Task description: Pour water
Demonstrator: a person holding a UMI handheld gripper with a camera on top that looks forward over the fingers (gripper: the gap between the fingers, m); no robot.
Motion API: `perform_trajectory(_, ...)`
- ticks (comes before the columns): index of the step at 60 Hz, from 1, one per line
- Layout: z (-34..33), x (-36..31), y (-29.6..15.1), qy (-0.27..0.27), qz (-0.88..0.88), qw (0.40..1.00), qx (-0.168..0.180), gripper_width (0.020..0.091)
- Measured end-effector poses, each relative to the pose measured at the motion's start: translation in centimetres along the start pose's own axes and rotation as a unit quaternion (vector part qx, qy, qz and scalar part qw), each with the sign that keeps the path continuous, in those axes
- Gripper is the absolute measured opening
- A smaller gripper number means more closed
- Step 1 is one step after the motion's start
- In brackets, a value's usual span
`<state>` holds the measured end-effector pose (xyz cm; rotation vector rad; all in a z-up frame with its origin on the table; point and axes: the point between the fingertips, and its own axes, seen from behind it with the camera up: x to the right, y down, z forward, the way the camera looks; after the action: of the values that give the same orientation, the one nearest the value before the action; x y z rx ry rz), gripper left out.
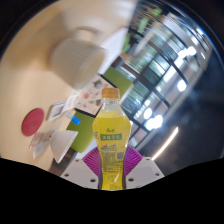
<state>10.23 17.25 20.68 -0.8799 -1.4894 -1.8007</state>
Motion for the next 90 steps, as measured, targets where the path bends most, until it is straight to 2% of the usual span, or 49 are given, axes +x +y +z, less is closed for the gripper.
perform_trajectory(5, 0.9, 1.1, 3.4, 0.014, 0.154, 0.987, -0.036, 0.026)
perform_trajectory(9, -1.2, 0.8, 5.9, 0.035, 0.335, 0.94, -0.061, 0.0259)
perform_trajectory(10, 0.3, 0.6, 6.4, 0.033, 0.377, 0.923, -0.063, 0.0259)
perform_trajectory(15, 0.7, -1.1, 7.2, 0.03, 0.594, 0.801, -0.065, 0.026)
perform_trajectory(16, -1.1, -1.8, 7.2, 0.039, 0.64, 0.764, -0.062, 0.0259)
perform_trajectory(20, 0.3, -3.9, 5.4, 0.001, 0.773, 0.633, -0.037, 0.0258)
perform_trajectory(21, -0.1, -5.6, 4.2, 0.006, 0.805, 0.592, -0.031, 0.0259)
perform_trajectory(23, 0.8, -5.5, 3.1, -0.027, 0.841, 0.54, -0.016, 0.0259)
perform_trajectory(28, 1.6, -9.2, 0.3, -0.073, 0.887, 0.456, -0.01, 0.026)
perform_trajectory(33, 1.5, -11.3, -1.6, -0.088, 0.894, 0.44, -0.001, 0.0259)
perform_trajectory(37, 1.8, -12.2, -2.1, -0.126, 0.89, 0.438, -0.006, 0.0259)
perform_trajectory(39, 0.3, -13.6, -3.8, -0.128, 0.891, 0.435, -0.011, 0.0259)
perform_trajectory(40, 1.8, -14.3, -5.1, -0.128, 0.89, 0.438, -0.01, 0.0267)
perform_trajectory(41, 2.1, -13.5, -3.3, -0.129, 0.888, 0.441, -0.003, 0.0264)
perform_trajectory(45, 2.0, -13.0, -2.6, -0.135, 0.878, 0.458, 0.003, 0.0261)
perform_trajectory(52, 1.7, -13.0, -2.5, -0.126, 0.887, 0.445, 0.004, 0.0273)
perform_trajectory(53, 1.7, -13.0, -2.5, -0.127, 0.887, 0.444, 0.005, 0.0321)
perform_trajectory(55, 1.6, -13.0, -2.4, -0.126, 0.887, 0.444, 0.008, 0.0328)
perform_trajectory(59, 1.1, -13.0, -2.7, -0.135, 0.884, 0.448, 0.017, 0.0425)
perform_trajectory(61, 0.8, -13.0, -2.8, -0.144, 0.883, 0.447, 0.019, 0.0486)
perform_trajectory(63, 0.3, -12.8, -2.6, -0.155, 0.883, 0.442, 0.019, 0.0591)
perform_trajectory(64, -0.1, -12.8, -2.5, -0.158, 0.884, 0.439, 0.018, 0.0594)
perform_trajectory(67, -1.2, -12.0, -1.6, -0.158, 0.888, 0.431, 0.025, 0.0839)
perform_trajectory(68, -1.6, -11.6, -1.2, -0.156, 0.889, 0.43, 0.026, 0.0858)
perform_trajectory(69, -2.3, -11.2, -0.7, -0.151, 0.89, 0.43, 0.021, 0.0864)
perform_trajectory(70, -2.8, -10.8, -0.3, -0.147, 0.891, 0.43, 0.019, 0.0823)
perform_trajectory(71, -3.4, -10.6, 0.1, -0.146, 0.89, 0.431, 0.015, 0.0816)
perform_trajectory(78, -8.9, -7.2, 1.8, -0.14, 0.884, 0.447, 0.009, 0.0832)
perform_trajectory(90, -19.8, -1.7, 1.5, -0.138, 0.877, 0.46, -0.006, 0.0826)
